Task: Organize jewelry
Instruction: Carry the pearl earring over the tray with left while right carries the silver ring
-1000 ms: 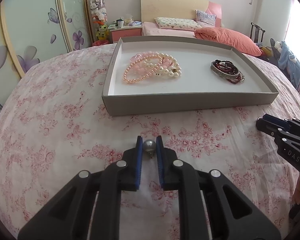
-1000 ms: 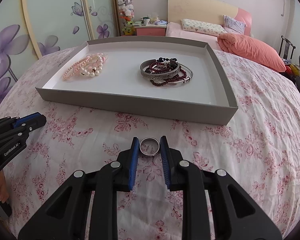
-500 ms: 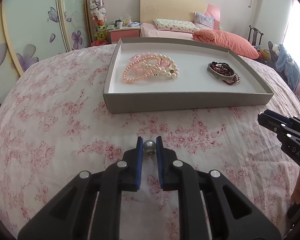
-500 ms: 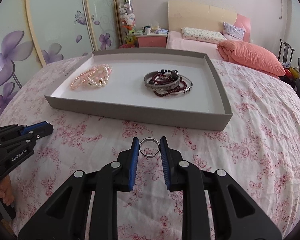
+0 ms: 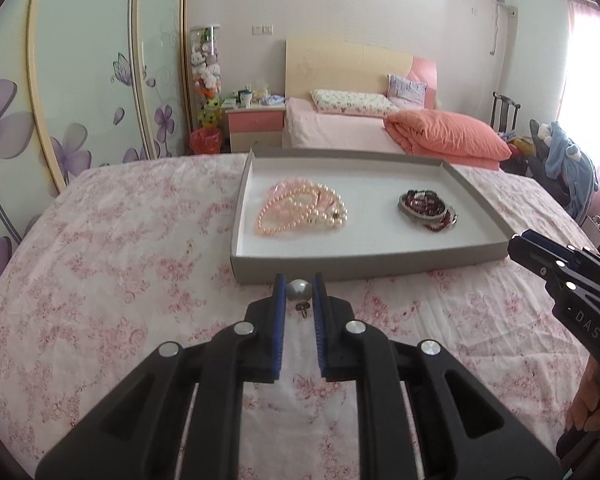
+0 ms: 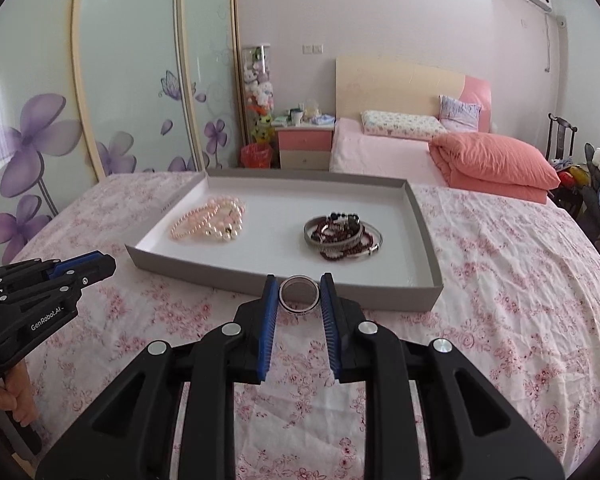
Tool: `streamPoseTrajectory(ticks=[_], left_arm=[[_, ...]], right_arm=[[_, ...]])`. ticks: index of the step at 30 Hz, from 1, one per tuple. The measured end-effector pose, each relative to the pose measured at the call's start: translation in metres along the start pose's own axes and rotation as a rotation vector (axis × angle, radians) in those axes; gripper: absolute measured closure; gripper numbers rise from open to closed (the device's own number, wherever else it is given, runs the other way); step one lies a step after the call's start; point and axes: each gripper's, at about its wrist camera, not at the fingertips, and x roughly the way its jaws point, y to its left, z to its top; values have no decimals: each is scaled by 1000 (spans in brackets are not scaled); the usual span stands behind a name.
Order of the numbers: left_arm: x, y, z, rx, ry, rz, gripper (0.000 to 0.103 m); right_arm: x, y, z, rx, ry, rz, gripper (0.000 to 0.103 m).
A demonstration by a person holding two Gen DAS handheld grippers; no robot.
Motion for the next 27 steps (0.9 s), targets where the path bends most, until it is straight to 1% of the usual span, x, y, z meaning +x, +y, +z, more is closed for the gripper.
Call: streamPoseTrajectory(ticks=[7, 16, 21, 27], left_arm=[[-9, -9, 8, 9, -40, -10, 89], [-10, -19, 15, 27, -63, -17, 89], [-6, -21, 20, 31, -69, -14, 89], [3, -22, 35, 27, -98, -9, 89]], right_arm=[[-8, 0, 7, 13, -46, -4, 80], [-10, 0, 13, 9, -68, -3, 80], [-9, 1, 18, 3, -86, -7, 80], [-5, -1, 35, 7, -140, -23, 80]])
